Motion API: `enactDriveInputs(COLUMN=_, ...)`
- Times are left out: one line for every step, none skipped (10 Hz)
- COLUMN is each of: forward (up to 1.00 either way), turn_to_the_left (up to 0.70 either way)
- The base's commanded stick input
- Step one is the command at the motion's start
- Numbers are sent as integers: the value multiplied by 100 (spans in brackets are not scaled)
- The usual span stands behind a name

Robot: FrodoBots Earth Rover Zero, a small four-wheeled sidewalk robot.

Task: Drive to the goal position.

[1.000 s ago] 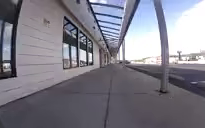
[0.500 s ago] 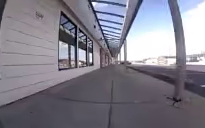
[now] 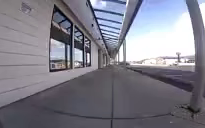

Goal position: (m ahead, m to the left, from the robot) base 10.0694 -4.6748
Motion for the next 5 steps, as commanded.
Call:
enactDriveInputs(forward=85, turn_to_the_left=0)
enactDriveInputs(forward=85, turn_to_the_left=0)
enactDriveInputs(forward=85, turn_to_the_left=0)
enactDriveInputs(forward=85, turn_to_the_left=0)
enactDriveInputs(forward=85, turn_to_the_left=0)
